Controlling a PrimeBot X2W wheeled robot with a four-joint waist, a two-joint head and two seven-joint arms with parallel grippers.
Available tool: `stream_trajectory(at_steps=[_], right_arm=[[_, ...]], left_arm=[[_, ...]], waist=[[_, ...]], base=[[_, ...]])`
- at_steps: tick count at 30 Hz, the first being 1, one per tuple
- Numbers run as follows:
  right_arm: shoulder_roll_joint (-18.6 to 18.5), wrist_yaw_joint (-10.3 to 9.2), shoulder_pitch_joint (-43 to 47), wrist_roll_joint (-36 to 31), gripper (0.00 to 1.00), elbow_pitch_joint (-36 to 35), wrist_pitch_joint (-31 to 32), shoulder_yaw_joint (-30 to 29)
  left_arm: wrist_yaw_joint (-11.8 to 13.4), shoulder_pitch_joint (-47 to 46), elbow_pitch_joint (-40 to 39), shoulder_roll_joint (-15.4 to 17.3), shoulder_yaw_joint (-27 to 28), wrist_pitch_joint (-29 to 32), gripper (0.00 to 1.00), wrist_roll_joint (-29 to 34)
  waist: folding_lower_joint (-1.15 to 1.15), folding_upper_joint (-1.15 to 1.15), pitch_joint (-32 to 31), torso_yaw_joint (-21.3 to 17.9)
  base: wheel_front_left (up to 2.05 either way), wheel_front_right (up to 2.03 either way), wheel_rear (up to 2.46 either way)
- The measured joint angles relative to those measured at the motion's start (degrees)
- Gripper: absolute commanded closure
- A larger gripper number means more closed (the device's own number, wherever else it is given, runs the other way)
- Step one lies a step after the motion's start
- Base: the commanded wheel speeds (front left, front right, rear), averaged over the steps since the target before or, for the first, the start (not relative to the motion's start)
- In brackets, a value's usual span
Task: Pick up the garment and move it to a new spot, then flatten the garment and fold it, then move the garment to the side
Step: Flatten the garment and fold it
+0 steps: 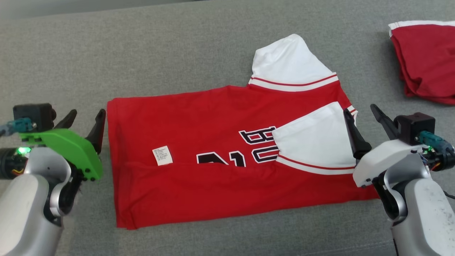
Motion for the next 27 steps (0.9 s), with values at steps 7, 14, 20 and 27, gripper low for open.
stream_trajectory(at_steps=[7,14,20,27], right_arm=[[-1.1,0.00,-3.4,1.1,0.00,0.9,-0.6,2.5],[-2.0,0.00,-4.3,1.6,0.00,1.8,-1.3,3.0],[-2.9,0.00,-5.6,1.9,0.00,1.9,-1.1,3.5],[-5.2,0.00,-10.0,1.8,0.00,1.7,0.5,5.9]], left_arm=[[-1.0,-7.1,8.3,-1.7,-1.8,0.2,0.00,1.4],[-2.2,-10.3,12.6,-2.3,-3.2,-0.3,0.00,2.4],[-3.6,-12.1,13.9,-2.3,-4.9,-0.7,0.00,3.8],[-5.0,-13.7,14.3,-2.8,-7.3,-1.9,0.61,5.4]], waist=[[0.00,0.00,4.8,-1.0],[0.00,0.00,7.7,-1.9],[0.00,0.00,8.4,-1.9],[0.00,0.00,8.9,-1.2]], base=[[0.00,0.00,0.00],[0.00,0.00,0.00],[0.00,0.00,0.00],[0.00,0.00,0.00]])
